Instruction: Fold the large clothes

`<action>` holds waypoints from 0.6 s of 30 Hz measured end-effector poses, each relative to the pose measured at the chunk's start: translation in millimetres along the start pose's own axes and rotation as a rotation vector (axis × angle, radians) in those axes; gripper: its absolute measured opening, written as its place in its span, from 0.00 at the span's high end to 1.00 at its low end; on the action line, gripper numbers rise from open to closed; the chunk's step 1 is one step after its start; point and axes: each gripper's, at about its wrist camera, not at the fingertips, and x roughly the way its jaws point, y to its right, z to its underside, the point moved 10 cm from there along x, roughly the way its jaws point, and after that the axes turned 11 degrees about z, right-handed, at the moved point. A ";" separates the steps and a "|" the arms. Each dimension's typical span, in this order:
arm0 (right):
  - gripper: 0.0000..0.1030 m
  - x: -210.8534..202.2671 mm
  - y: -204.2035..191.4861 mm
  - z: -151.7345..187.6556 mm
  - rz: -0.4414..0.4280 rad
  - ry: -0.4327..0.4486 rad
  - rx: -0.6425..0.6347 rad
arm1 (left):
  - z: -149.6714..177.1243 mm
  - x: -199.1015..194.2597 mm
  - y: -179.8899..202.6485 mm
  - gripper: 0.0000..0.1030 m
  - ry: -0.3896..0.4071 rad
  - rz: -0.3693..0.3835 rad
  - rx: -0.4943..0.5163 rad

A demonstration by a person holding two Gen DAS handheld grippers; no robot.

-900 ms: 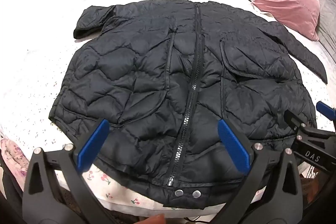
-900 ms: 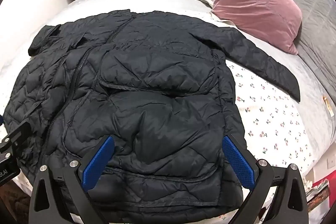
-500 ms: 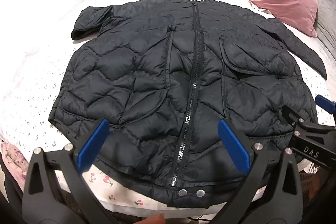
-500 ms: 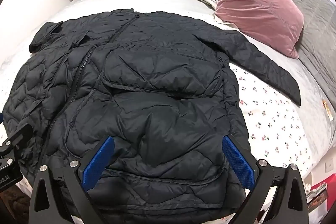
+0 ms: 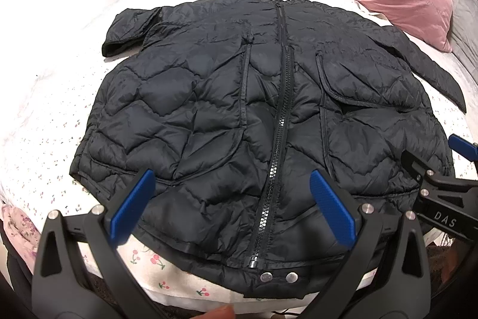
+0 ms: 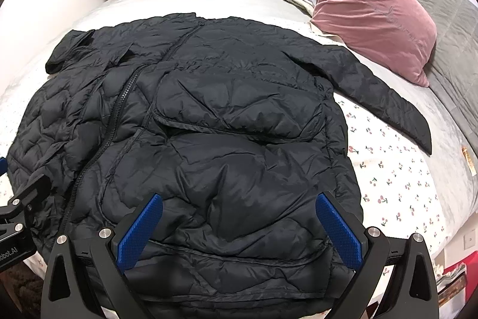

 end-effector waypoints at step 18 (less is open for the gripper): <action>0.00 1.5 -7.3 -0.4 -0.017 -0.006 -0.006 | 0.4 1.9 -2.6 0.00 -0.004 0.000 -0.006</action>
